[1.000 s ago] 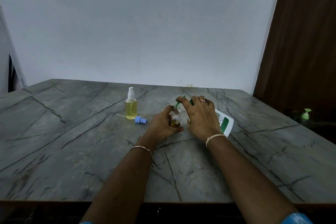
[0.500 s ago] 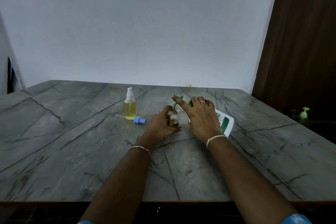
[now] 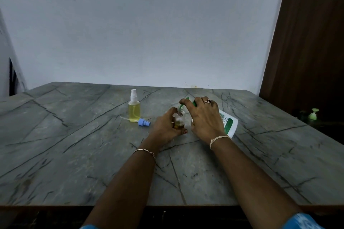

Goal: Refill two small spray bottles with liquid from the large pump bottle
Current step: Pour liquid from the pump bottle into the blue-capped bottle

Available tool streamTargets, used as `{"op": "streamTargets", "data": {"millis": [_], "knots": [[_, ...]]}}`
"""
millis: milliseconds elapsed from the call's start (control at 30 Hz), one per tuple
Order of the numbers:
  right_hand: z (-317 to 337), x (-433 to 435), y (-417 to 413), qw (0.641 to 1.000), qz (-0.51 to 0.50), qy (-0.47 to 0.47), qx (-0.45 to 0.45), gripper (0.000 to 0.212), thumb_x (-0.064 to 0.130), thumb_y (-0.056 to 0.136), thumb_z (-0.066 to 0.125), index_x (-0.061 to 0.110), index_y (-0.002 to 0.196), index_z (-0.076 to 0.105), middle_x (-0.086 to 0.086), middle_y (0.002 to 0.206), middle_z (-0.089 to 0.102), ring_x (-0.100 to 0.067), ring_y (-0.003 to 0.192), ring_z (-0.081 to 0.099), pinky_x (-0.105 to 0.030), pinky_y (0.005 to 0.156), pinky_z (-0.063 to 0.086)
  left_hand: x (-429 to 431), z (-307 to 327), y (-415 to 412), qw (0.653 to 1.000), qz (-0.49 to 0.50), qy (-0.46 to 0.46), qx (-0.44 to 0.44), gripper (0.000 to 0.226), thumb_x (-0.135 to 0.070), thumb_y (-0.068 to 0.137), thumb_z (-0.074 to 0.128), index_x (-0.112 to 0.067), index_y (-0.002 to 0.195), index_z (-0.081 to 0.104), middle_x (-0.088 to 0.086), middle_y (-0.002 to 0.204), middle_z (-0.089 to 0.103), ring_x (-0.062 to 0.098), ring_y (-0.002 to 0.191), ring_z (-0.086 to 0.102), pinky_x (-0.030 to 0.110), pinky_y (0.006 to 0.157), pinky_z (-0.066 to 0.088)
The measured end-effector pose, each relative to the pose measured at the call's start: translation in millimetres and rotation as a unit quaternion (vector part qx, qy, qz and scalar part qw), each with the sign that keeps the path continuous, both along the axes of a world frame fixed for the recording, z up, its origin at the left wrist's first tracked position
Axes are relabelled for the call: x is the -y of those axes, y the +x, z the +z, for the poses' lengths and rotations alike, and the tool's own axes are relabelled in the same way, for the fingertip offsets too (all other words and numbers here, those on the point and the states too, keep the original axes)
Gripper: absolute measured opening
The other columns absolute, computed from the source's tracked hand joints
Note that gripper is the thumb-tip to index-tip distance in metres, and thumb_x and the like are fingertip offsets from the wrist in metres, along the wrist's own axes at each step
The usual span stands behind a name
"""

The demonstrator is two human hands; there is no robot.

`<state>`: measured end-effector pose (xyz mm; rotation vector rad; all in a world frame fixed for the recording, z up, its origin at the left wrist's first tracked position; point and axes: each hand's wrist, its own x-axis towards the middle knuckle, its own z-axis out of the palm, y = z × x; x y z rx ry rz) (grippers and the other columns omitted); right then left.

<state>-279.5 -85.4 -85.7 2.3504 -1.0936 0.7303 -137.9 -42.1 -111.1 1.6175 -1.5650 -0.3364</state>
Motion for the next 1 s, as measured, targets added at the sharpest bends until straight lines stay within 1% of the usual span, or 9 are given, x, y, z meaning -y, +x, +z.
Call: {"op": "streamTargets", "data": {"millis": [67,133,200,267,467,633,733,867,1000], "knots": [[-0.3,0.3,-1.3,1.000,-0.001,-0.005,-0.004,0.075,0.020,0.078,0.064,0.033,0.142,0.027,-0.010,0.119,0.052,-0.030,0.113,0.046,-0.044,0.096,0.036,0.2,0.0,0.1,1.000,0.002,0.001,0.000,0.070,-0.029,0.068,0.083,-0.024,0.126,0.045,-0.004,0.107,0.063,0.015,0.096,0.061,0.030,0.088,0.050],[-1.8,1.0,-3.5,1.000,-0.001,-0.014,-0.011,0.078,0.019,0.080,0.062,0.037,0.144,0.021,-0.010,0.116,0.053,-0.031,0.110,0.048,-0.045,0.094,0.037,1.2,-0.3,0.4,1.000,0.001,-0.001,-0.006,0.067,-0.029,0.068,0.083,-0.024,0.123,0.046,-0.001,0.110,0.066,0.017,0.096,0.063,0.031,0.087,0.051],[-4.9,2.0,-5.3,0.999,-0.006,-0.040,-0.022,0.088,0.015,0.080,0.061,0.040,0.148,0.010,-0.011,0.108,0.055,-0.031,0.104,0.051,-0.046,0.089,0.040,1.2,0.2,-0.1,1.000,0.001,-0.002,-0.005,0.062,-0.027,0.068,0.083,-0.024,0.119,0.047,0.002,0.107,0.068,0.017,0.093,0.065,0.029,0.084,0.052],[-7.0,2.8,-5.9,0.998,-0.009,-0.060,-0.023,0.096,0.012,0.079,0.062,0.042,0.149,0.003,-0.012,0.103,0.056,-0.032,0.099,0.052,-0.047,0.085,0.041,0.8,0.7,-0.6,1.000,-0.002,-0.001,-0.005,0.062,-0.026,0.069,0.082,-0.024,0.119,0.047,0.002,0.107,0.067,0.015,0.091,0.064,0.025,0.081,0.049],[-7.7,7.0,-5.2,0.999,-0.018,-0.036,-0.019,0.084,0.014,0.075,0.069,0.038,0.141,0.022,-0.010,0.112,0.056,-0.031,0.107,0.051,-0.047,0.092,0.040,-0.2,1.0,-2.0,1.000,0.002,-0.005,-0.003,0.064,-0.025,0.068,0.083,-0.023,0.121,0.047,0.001,0.106,0.067,0.016,0.094,0.063,0.029,0.083,0.051],[-5.3,6.0,0.9,0.999,-0.018,-0.031,-0.006,0.075,0.015,0.075,0.067,0.034,0.137,0.030,-0.009,0.114,0.055,-0.030,0.109,0.050,-0.046,0.093,0.038,-3.4,2.7,-2.1,1.000,-0.005,-0.008,-0.002,0.067,-0.024,0.070,0.082,-0.021,0.126,0.045,-0.005,0.101,0.059,0.009,0.089,0.056,0.022,0.078,0.044],[-6.0,6.1,1.4,0.999,-0.021,-0.033,-0.007,0.075,0.015,0.075,0.067,0.034,0.138,0.029,-0.008,0.114,0.055,-0.030,0.109,0.050,-0.045,0.094,0.038,-3.5,2.6,-1.9,1.000,-0.010,-0.004,-0.008,0.065,-0.024,0.070,0.082,-0.022,0.124,0.046,-0.002,0.104,0.063,0.012,0.092,0.061,0.024,0.080,0.048],[-6.7,5.8,-2.1,0.999,-0.020,-0.038,-0.018,0.083,0.015,0.074,0.068,0.037,0.140,0.022,-0.010,0.112,0.056,-0.031,0.108,0.050,-0.046,0.093,0.040,-4.5,3.8,-2.4,1.000,-0.006,-0.004,-0.006,0.068,-0.023,0.072,0.081,-0.019,0.129,0.044,-0.003,0.106,0.059,0.009,0.090,0.055,0.021,0.081,0.044],[-9.5,6.9,-4.7,0.998,-0.020,-0.052,-0.020,0.085,0.015,0.075,0.069,0.037,0.143,0.022,-0.011,0.109,0.057,-0.032,0.104,0.053,-0.048,0.090,0.042,-4.7,3.6,-2.8,1.000,-0.008,-0.004,-0.006,0.067,-0.024,0.071,0.081,-0.020,0.127,0.045,-0.005,0.104,0.059,0.009,0.089,0.055,0.021,0.079,0.043]]}}
